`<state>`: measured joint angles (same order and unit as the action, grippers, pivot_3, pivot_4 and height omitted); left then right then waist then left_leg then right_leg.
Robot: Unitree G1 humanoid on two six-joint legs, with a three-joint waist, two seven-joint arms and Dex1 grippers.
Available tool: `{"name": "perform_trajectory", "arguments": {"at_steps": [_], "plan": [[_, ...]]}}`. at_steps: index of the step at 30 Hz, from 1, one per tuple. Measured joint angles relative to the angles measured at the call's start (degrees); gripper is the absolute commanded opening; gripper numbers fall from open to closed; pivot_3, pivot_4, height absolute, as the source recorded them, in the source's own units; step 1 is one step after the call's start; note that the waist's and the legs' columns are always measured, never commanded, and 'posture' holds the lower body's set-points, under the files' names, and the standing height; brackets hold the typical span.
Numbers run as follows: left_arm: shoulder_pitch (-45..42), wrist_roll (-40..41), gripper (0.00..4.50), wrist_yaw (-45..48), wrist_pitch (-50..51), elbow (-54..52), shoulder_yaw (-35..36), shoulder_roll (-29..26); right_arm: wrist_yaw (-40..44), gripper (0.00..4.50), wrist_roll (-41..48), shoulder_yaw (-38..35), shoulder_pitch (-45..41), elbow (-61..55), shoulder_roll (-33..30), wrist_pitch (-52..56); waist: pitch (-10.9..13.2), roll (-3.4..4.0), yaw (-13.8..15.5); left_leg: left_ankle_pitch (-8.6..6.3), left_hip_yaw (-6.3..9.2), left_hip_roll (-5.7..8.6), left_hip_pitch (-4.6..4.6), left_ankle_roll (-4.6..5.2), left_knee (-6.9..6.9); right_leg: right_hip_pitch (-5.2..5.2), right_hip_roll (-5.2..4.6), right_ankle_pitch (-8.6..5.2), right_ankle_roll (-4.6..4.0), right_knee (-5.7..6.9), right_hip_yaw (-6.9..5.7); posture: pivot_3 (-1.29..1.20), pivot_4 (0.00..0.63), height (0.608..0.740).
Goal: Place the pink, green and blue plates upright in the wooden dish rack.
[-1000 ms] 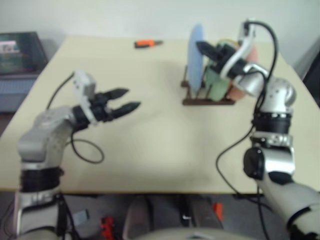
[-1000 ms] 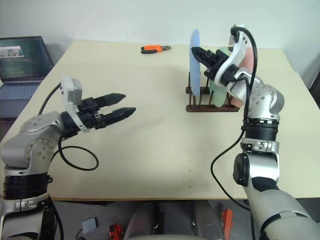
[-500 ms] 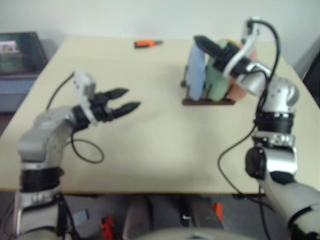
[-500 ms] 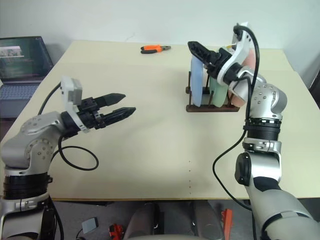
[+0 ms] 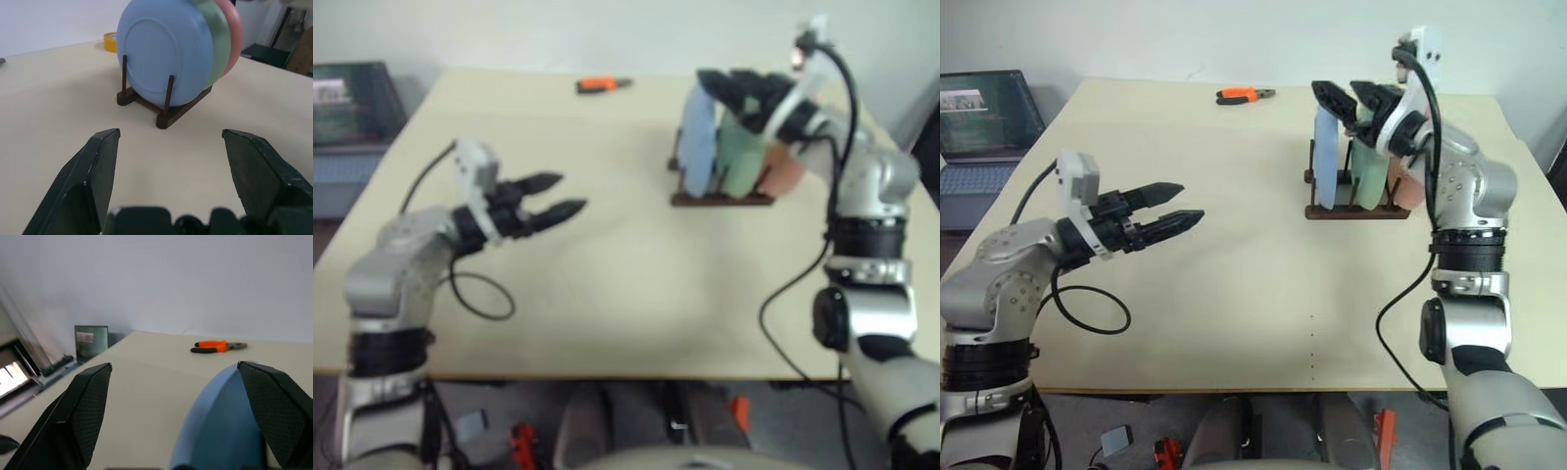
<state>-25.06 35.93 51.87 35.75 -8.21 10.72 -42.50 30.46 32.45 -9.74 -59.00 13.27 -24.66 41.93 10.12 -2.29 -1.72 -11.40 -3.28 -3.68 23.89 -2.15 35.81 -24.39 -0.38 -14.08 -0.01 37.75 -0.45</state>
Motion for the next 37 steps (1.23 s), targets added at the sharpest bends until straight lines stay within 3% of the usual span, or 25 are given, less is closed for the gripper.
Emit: {"name": "perform_trajectory", "arguments": {"at_steps": [5, 11, 15, 18, 23, 37], "plan": [[2.05, 1.06, 3.69, 2.46, 0.32, -3.32, 3.2, -5.49, 15.21, 4.49, 0.44, 3.49, 3.23, -8.87, -14.23, 1.14, 0.01, 0.01, 0.1, -0.04, -0.01, 0.0, 0.01, 0.04, -0.12, -0.01, -0.01, -0.05, -0.05, -0.15, -0.04, 0.0, 0.15, 0.74], [5.67, 2.33, 3.69, 6.06, 0.6, -4.87, 8.39, -11.75, 33.41, 4.49, 2.78, 1.86, 9.82, -10.41, -29.45, 1.3, 0.03, 0.03, 0.11, -0.06, -0.03, -0.01, -0.06, 0.05, -0.1, 0.0, -0.21, -0.13, -0.16, -0.14, -0.06, 0.0, 0.15, 0.74], [8.33, 2.7, 3.69, 9.06, 0.51, -4.55, 13.25, -15.49, 43.71, 4.49, 1.22, -3.87, 25.3, -4.65, -38.15, -5.72, -0.02, -0.09, 0.39, -0.09, 0.04, 0.0, -0.09, 0.01, -0.11, 0.08, -0.32, -0.36, -0.52, -0.2, -0.19, 0.0, 0.15, 0.74], [9.35, 2.65, 3.69, 9.91, 0.46, -4.11, 15.6, -16.7, 46.55, 4.49, -1.8, -7.16, 35.34, 1.32, -39.31, -11.28, 0.09, 0.22, 0.53, -0.09, -0.09, 0.06, -0.12, 0.02, -0.05, 0.07, -0.42, -0.34, -0.41, -0.11, -0.15, 0.0, 0.15, 0.74], [10.79, 2.67, 3.69, 10.22, 0.74, -4.11, 15.74, -17.05, 47.28, 4.49, -4.37, -10.99, 41.48, 7.11, -41.19, -17.28, 0.15, 0.41, -0.02, -0.09, -0.14, 0.07, -0.27, 0.02, 0.05, 0.1, -0.38, -0.2, -0.18, 0.02, -0.16, 0.0, 0.15, 0.74], [13.34, 2.53, 3.69, 10.95, 1.12, -3.19, 17.4, -17.84, 46.91, 4.49, -6.56, -12.06, 41.52, 15.98, -41.29, -22.48, 0.17, 0.41, 0.01, -0.09, -0.18, 0.08, -0.44, 0.01, 0.0, 0.22, -0.34, -0.34, -0.42, 0.03, -0.1, 0.0, 0.15, 0.74]]}}
